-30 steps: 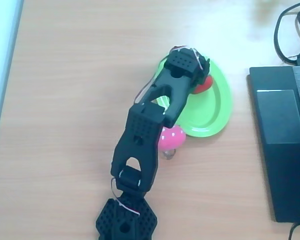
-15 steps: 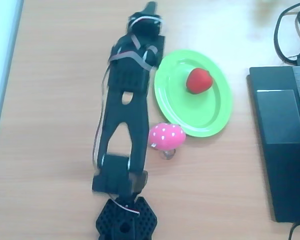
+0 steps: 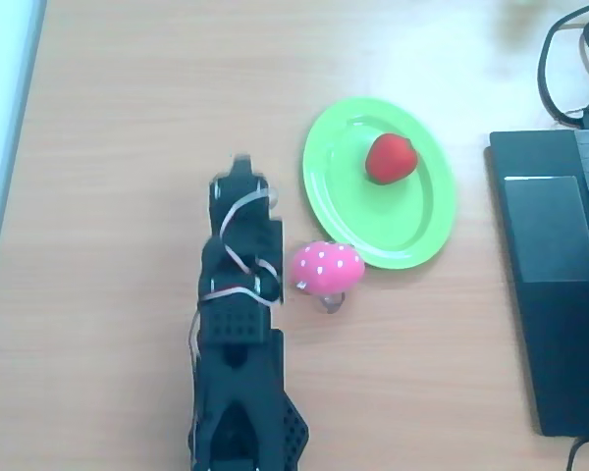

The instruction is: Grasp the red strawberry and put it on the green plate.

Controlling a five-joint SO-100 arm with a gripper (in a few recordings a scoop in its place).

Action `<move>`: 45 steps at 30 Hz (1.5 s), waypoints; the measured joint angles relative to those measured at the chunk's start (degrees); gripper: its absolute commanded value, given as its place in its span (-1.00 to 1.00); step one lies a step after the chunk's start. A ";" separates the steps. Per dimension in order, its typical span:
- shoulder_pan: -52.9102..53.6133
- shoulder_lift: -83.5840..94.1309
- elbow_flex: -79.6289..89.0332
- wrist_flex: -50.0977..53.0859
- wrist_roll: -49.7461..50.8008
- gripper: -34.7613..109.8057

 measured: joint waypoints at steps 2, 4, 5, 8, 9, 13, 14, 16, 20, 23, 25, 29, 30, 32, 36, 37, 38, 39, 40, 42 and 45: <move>0.09 2.64 6.42 -0.18 -0.97 -0.63; 0.26 5.71 9.76 0.09 -0.88 -0.63; -0.18 5.80 9.84 1.41 -0.35 -0.63; -1.49 6.68 9.84 5.62 0.62 -0.63; -1.49 6.68 9.84 6.86 0.79 -0.63; -2.29 6.77 9.84 13.18 0.79 -0.63; -1.93 6.77 9.84 13.62 0.79 -0.63; -1.41 6.77 9.84 14.85 0.79 -0.63; -2.55 6.77 9.14 23.99 0.79 -0.63; -2.20 6.77 7.38 34.63 0.35 -0.63; -2.02 6.77 6.77 38.06 -0.35 -0.63; -1.67 6.77 6.59 40.08 -0.44 -0.63; -1.76 6.94 6.59 40.25 -0.44 -0.63; -2.46 6.94 6.59 40.43 -0.44 -0.63; -2.20 6.94 6.59 40.43 -1.05 -0.63; -2.20 6.94 6.59 40.43 -1.32 -0.63; -2.20 6.94 6.59 40.43 -1.49 -0.63; -2.20 6.94 6.59 40.43 -1.49 -0.63; -2.20 6.94 6.59 40.43 -1.49 -0.63; -2.20 6.94 6.59 40.43 -1.49 -0.63; -2.20 6.94 6.59 40.43 -1.49 -0.63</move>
